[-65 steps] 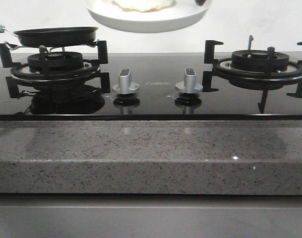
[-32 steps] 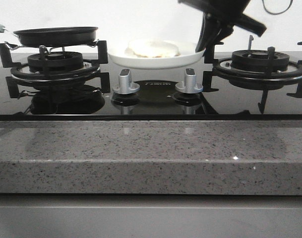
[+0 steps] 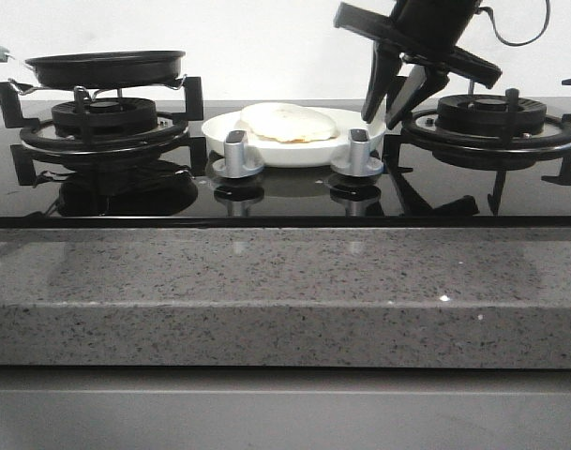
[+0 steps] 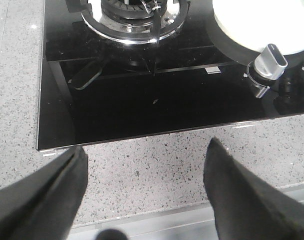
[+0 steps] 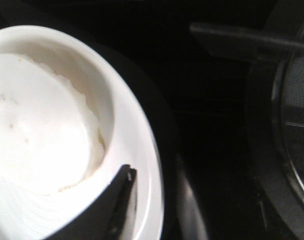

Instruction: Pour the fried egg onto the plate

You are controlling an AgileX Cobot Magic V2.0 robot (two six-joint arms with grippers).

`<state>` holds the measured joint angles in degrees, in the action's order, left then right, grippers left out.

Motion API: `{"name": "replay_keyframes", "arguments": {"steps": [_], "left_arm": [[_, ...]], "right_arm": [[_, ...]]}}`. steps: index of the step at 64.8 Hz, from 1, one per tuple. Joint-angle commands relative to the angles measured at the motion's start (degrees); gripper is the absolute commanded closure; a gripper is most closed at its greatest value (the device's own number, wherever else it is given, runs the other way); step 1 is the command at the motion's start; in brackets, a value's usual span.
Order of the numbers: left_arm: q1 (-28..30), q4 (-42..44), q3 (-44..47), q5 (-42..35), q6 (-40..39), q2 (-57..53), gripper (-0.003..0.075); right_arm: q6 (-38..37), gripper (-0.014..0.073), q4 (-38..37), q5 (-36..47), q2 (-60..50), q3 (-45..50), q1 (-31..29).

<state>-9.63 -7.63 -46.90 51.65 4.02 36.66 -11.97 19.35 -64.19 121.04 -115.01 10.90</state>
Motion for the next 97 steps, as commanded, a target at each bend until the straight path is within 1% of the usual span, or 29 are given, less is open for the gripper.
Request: {"name": "replay_keyframes", "arguments": {"steps": [1, 11, 17, 26, 33, 43, 54, 73, 78, 88, 97], "left_arm": [[-0.32, -0.38, -1.44, -3.73, -0.63, -0.09, 0.0237], [-0.32, -0.38, -1.44, -3.73, -0.63, -0.09, 0.0237], [-0.32, -0.38, -1.44, -3.73, -0.63, -0.09, 0.0237], [-0.32, -0.38, -1.44, -3.73, -0.63, -0.09, 0.0237], [-0.32, -0.38, -1.44, -3.73, -0.63, -0.09, 0.0237], [-0.32, -0.38, -1.44, -3.73, -0.63, -0.09, 0.0237], [-0.32, -0.38, -1.44, -3.73, -0.63, -0.09, 0.0237], [-0.32, -0.38, -1.44, -3.80, -0.63, -0.09, 0.0237], [-0.32, -0.38, -1.44, -4.80, -0.63, -0.09, 0.0237], [-0.32, -0.38, -1.44, -5.21, -0.63, -0.09, 0.0237], [-0.32, -0.38, -1.44, -5.21, -0.63, -0.09, 0.0237]], "right_arm": [[-0.05, 0.0280, 1.72, 1.48, -4.96, -1.98, -0.39], [0.64, 0.0288, 1.72, 0.50, -8.41, -1.98, -0.39], [2.92, 0.0288, 1.72, -0.43, -11.25, -1.98, -0.32], [6.59, 0.0288, 1.35, -1.66, -17.83, -1.44, -0.06], [8.35, 0.0288, 0.58, -1.44, -24.06, 2.11, -0.06], [11.97, 0.0288, 0.51, -0.20, -35.03, 13.28, -0.06], [14.54, 0.0288, 0.47, 2.07, -46.69, 27.78, -0.06], [15.23, 0.0288, 0.39, 6.04, -64.42, 50.70, -0.06], [15.23, 0.0288, 0.39, 7.18, -69.10, 56.18, -0.06], [15.23, 0.0288, 0.39, 8.70, -77.74, 64.84, -0.06], [15.23, 0.0288, 0.39, 9.02, -84.97, 70.57, -0.06]]}}
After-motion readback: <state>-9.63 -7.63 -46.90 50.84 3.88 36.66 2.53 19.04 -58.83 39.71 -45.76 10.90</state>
